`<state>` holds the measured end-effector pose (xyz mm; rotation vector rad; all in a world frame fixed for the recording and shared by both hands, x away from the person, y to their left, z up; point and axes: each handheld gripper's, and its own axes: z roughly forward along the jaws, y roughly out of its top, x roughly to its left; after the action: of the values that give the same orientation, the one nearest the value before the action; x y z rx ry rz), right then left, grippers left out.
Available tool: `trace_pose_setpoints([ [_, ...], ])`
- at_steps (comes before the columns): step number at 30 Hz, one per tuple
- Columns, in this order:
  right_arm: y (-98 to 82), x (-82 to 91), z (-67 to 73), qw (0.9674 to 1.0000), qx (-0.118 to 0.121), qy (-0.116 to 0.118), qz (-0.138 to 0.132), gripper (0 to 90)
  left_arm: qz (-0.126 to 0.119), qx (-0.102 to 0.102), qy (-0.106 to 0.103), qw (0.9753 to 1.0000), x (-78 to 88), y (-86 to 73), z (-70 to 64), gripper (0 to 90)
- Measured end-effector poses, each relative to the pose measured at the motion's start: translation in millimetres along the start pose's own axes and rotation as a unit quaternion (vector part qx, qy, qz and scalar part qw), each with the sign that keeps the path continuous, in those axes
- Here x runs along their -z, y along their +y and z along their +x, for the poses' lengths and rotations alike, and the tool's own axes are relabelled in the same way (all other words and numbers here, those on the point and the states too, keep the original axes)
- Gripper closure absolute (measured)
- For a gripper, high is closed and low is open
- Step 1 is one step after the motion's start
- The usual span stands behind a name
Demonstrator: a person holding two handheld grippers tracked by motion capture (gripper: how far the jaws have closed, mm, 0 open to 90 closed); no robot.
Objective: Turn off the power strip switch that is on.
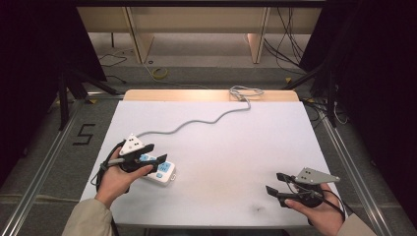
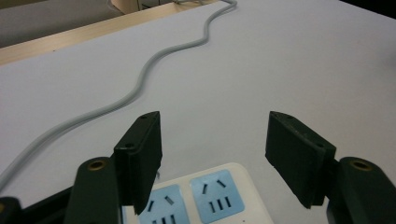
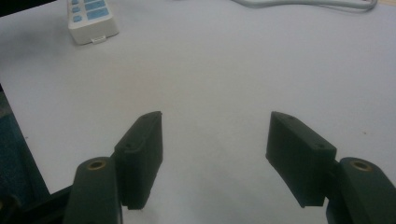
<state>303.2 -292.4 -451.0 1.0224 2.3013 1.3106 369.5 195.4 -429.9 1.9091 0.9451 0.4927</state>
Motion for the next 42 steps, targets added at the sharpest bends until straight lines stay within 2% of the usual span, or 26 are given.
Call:
trace_pose_setpoints([
  [3, -0.1, -0.1, 0.0, 1.0, 0.0, 0.0, 0.0, 36.6, -0.006, -0.005, -0.004, 1.0, -0.5, -0.1, -5.8, 34.3],
  [6, -0.1, -0.2, 0.2, 1.0, 0.0, 0.001, -0.001, 36.3, -0.017, -0.012, -0.019, 0.9996, -2.4, -0.9, -20.5, 33.7],
  [7, -0.1, -0.3, 0.2, 1.0, 0.0, 0.002, 0.0, 36.2, -0.017, -0.012, -0.019, 0.9996, -2.4, -0.9, -20.5, 33.5],
  [8, 0.0, -0.3, 0.2, 1.0, 0.0, 0.002, 0.001, 36.0, -0.017, -0.023, -0.03, 0.9992, -4.1, -1.7, -29.3, 33.2],
  [12, -0.1, -1.0, 0.2, 1.0, 0.002, 0.003, 0.001, 35.6, -0.011, -0.047, -0.049, 0.9976, -6.1, -2.2, -45.5, 33.2],
  [17, -0.2, -1.6, 0.3, 1.0, 0.002, 0.004, 0.002, 35.2, -0.015, -0.057, -0.072, 0.9956, -7.7, -4.9, -63.2, 32.7],
  [18, -0.2, -1.9, 0.5, 1.0, 0.002, 0.004, 0.001, 35.2, -0.015, -0.057, -0.072, 0.9956, -7.7, -4.9, -63.2, 32.6],
  [22, -0.1, -2.4, 0.8, 1.0, 0.001, 0.005, 0.002, 35.1, -0.008, -0.076, -0.094, 0.9927, -10.6, -9.0, -78.3, 31.2],
  [25, 0.0, -2.5, 0.6, 1.0, 0.001, 0.004, 0.002, 35.0, -0.006, -0.081, -0.101, 0.9915, -11.8, -10.7, -82.0, 30.9],
  [27, -0.1, -2.7, 0.5, 1.0, 0.0, 0.005, 0.002, 35.0, -0.002, -0.083, -0.117, 0.9897, -14.4, -13.2, -87.1, 30.7],
  [34, 0.1, -3.2, 0.2, 1.0, 0.002, 0.005, 0.003, 35.0, 0.001, -0.095, -0.143, 0.9851, -19.0, -16.0, -96.6, 30.4],
  [41, 0.2, -3.2, 0.2, 1.0, 0.003, 0.006, 0.003, 35.0, 0.014, -0.109, -0.152, 0.9823, -24.4, -21.9, -102.4, 30.6],
  [42, 0.2, -3.3, 0.3, 1.0, 0.003, 0.007, 0.003, 35.0, 0.018, -0.118, -0.152, 0.9811, -26.1, -22.9, -104.9, 30.8],
])
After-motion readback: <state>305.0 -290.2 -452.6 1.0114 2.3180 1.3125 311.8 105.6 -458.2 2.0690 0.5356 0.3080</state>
